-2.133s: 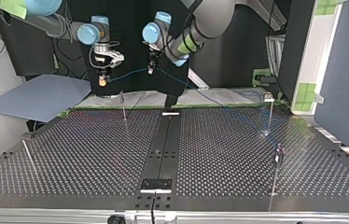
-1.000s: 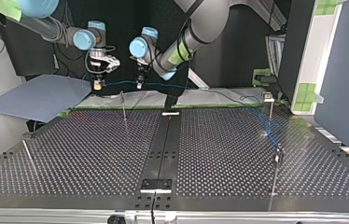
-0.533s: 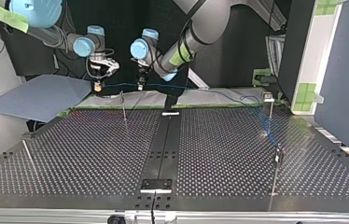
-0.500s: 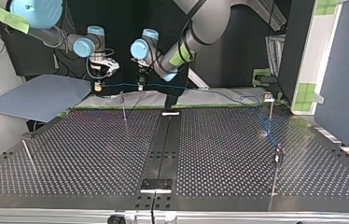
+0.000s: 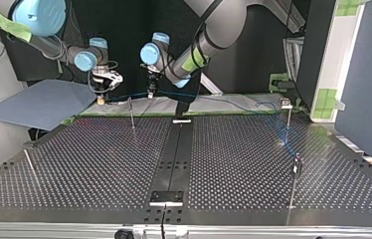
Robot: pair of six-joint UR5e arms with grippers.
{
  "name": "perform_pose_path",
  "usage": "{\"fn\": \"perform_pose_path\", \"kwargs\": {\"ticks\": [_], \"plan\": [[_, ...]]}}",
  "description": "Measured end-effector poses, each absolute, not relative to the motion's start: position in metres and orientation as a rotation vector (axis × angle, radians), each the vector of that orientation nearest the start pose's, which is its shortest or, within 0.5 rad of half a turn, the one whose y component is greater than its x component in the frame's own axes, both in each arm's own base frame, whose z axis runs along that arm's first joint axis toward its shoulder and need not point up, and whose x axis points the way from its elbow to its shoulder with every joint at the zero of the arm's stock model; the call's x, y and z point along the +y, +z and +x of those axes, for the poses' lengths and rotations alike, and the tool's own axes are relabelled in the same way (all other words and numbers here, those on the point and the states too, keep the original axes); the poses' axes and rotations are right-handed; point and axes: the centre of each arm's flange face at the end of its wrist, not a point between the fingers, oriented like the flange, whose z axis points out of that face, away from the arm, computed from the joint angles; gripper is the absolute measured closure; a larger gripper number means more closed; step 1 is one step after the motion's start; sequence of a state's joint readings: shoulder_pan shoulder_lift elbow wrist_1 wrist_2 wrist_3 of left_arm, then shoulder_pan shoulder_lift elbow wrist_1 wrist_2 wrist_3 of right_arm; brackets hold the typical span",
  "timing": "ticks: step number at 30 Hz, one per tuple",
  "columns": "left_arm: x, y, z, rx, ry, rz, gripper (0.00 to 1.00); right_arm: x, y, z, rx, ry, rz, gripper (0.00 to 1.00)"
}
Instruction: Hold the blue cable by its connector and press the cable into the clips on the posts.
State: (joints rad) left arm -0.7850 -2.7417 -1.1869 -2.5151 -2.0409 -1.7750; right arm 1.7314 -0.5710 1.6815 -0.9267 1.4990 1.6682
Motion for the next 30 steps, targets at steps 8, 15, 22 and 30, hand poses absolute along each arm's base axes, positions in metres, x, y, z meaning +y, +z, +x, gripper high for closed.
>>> {"fn": "perform_pose_path", "kwargs": {"ticks": [8, 15, 22, 30], "plan": [[-0.584, -0.062, 0.467, 1.703, -0.338, 0.154, 1.00, -0.594, -0.069, 0.234, -1.299, 1.369, 1.455, 1.00], [-0.585, -0.062, 0.468, 1.702, -0.352, 0.164, 1.00, -0.594, -0.071, 0.234, -1.297, 1.375, 1.468, 1.00], [-0.585, -0.060, 0.474, 1.695, -0.369, 0.165, 1.00, -0.598, -0.070, 0.226, -1.328, 1.403, 1.429, 1.00], [-0.587, -0.060, 0.472, 1.696, -0.377, 0.177, 1.00, -0.604, -0.071, 0.213, -1.371, 1.418, 1.386, 1.00]]}}
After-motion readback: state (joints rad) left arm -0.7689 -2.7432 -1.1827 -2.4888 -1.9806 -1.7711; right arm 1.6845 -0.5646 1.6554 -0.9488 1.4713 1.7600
